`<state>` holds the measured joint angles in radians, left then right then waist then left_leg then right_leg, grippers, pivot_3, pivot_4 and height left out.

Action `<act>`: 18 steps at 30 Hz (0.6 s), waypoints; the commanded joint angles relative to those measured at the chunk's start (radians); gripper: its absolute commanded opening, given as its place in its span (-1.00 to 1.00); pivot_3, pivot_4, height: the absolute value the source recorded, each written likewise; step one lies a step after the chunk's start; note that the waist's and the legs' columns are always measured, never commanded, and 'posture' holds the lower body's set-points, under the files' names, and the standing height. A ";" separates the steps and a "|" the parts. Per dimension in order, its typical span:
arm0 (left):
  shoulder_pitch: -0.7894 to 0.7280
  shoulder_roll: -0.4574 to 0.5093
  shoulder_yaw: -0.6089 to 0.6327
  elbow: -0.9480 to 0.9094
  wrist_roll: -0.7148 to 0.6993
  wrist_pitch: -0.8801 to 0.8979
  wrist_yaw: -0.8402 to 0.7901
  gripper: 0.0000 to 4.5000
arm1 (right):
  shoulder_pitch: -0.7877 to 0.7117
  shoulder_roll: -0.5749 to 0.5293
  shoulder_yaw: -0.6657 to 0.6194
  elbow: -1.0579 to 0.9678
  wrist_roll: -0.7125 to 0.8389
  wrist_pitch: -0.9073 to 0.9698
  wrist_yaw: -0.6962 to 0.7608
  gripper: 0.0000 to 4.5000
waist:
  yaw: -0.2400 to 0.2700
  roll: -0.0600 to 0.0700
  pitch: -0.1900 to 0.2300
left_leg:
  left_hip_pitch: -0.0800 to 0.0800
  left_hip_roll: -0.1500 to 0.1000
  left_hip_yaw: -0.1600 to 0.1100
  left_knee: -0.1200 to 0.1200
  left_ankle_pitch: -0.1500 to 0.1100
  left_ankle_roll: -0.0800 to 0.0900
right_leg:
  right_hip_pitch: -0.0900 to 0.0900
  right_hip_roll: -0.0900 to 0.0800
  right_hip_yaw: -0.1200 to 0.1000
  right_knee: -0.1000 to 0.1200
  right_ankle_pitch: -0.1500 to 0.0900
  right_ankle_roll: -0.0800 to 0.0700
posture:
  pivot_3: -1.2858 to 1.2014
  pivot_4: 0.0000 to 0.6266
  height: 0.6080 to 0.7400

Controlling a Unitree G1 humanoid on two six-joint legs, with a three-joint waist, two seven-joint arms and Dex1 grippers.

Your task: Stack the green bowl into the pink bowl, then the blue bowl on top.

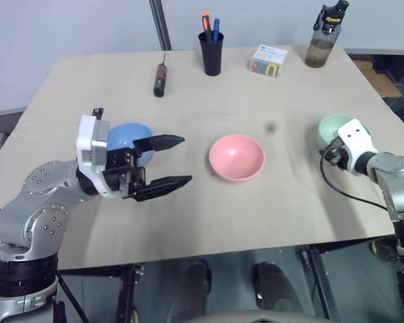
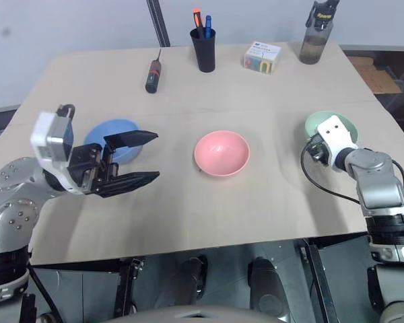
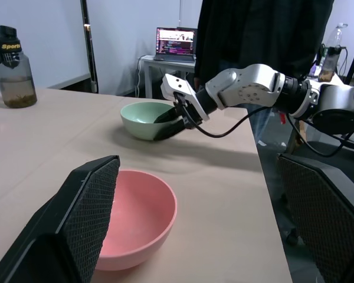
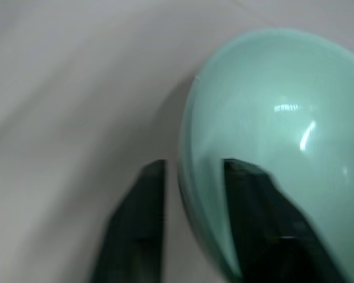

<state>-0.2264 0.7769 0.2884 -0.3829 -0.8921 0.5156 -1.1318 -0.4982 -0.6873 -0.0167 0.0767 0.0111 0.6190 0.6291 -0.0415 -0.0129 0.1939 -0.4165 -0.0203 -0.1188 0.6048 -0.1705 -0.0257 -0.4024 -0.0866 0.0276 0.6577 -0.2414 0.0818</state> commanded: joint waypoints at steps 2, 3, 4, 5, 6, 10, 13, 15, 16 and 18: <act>0.027 -0.009 0.020 -0.045 -0.017 -0.005 0.022 1.00 | -0.016 -0.026 -0.005 -0.020 -0.004 -0.043 0.009 -0.95 | 0.000 0.000 0.000 | 0.000 0.000 0.000 0.000 0.000 0.000 | 0.000 0.000 0.000 0.000 0.000 0.000 | 0.03 -0.52 1.00; 0.035 -0.012 0.025 -0.047 -0.018 -0.007 0.029 1.00 | -0.014 -0.033 -0.003 -0.039 -0.005 -0.049 0.015 -0.95 | 0.000 0.000 0.000 | 0.000 0.000 0.000 0.000 0.000 0.000 | 0.000 0.000 0.000 0.000 0.000 0.000 | 0.03 -0.52 1.00; 0.042 -0.014 0.029 -0.048 -0.019 -0.008 0.035 1.00 | -0.013 -0.042 0.003 -0.061 -0.008 -0.059 0.023 -0.95 | 0.000 0.000 0.000 | 0.000 0.000 0.000 0.000 0.000 0.000 | 0.000 0.000 0.000 0.000 0.000 0.000 | 0.03 -0.52 1.00; 0.048 -0.016 0.033 -0.049 -0.019 -0.010 0.040 1.00 | -0.009 -0.050 0.010 -0.087 -0.010 -0.078 0.036 -0.95 | 0.000 0.000 0.000 | 0.000 0.000 0.000 0.000 0.000 0.000 | 0.000 0.000 0.000 0.000 0.000 0.000 | 0.03 -0.52 1.00; 0.057 -0.017 0.038 -0.048 -0.018 -0.011 0.045 1.00 | -0.004 -0.050 0.012 -0.128 0.017 -0.103 0.074 -0.95 | 0.001 0.000 0.000 | 0.000 0.000 0.000 0.000 0.000 0.000 | 0.000 0.000 0.000 0.000 0.000 0.000 | 0.03 -0.52 1.00; 0.139 -0.005 0.038 -0.035 0.069 -0.029 0.081 1.00 | -0.028 0.039 0.085 -0.401 0.214 -0.048 0.219 -0.95 | -0.014 0.000 0.000 | 0.001 0.001 0.001 -0.001 0.000 0.000 | 0.000 0.001 0.001 0.000 0.000 0.000 | 0.03 -0.52 1.00; 0.174 -0.011 0.044 -0.032 0.113 -0.035 0.129 1.00 | -0.088 0.127 0.178 -0.464 0.241 -0.001 0.218 -0.95 | -0.019 0.000 0.000 | 0.002 0.005 0.000 -0.001 0.000 0.000 | 0.000 0.004 0.000 0.000 0.000 0.000 | 0.03 -0.52 1.00; 0.181 -0.019 0.053 -0.035 0.136 -0.039 0.168 1.00 | -0.132 0.191 0.245 -0.460 0.235 0.006 0.209 -0.95 | -0.013 0.000 0.000 | 0.002 0.005 -0.001 -0.001 0.000 0.000 | 0.000 0.005 0.000 0.001 0.000 0.000 | 0.03 -0.52 1.00; 0.180 -0.018 0.058 -0.034 0.137 -0.031 0.184 1.00 | -0.149 0.221 0.274 -0.442 0.222 -0.006 0.196 -0.81 | -0.009 0.000 0.000 | 0.001 0.005 -0.002 0.000 0.000 0.000 | 0.000 0.005 -0.001 0.001 -0.001 0.000 | 0.03 -0.52 1.00; 0.179 -0.014 0.068 -0.034 0.149 -0.031 0.208 1.00 | -0.171 0.262 0.319 -0.399 0.194 -0.032 0.180 -0.52 | 0.002 -0.001 0.000 | 0.001 0.005 -0.002 0.001 0.000 0.000 | 0.000 0.005 -0.001 0.001 -0.002 -0.003 | 0.03 -0.52 1.00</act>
<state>-0.0422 0.7572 0.3171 -0.3989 -0.7515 0.4955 -0.9508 -0.6488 -0.4397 0.2740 -0.3332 0.2263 0.6166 0.8248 -0.0398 -0.0134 0.1936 -0.4157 -0.0155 -0.1209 0.6054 -0.1704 -0.0260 -0.4025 -0.0820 0.0266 0.6584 -0.2434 0.0775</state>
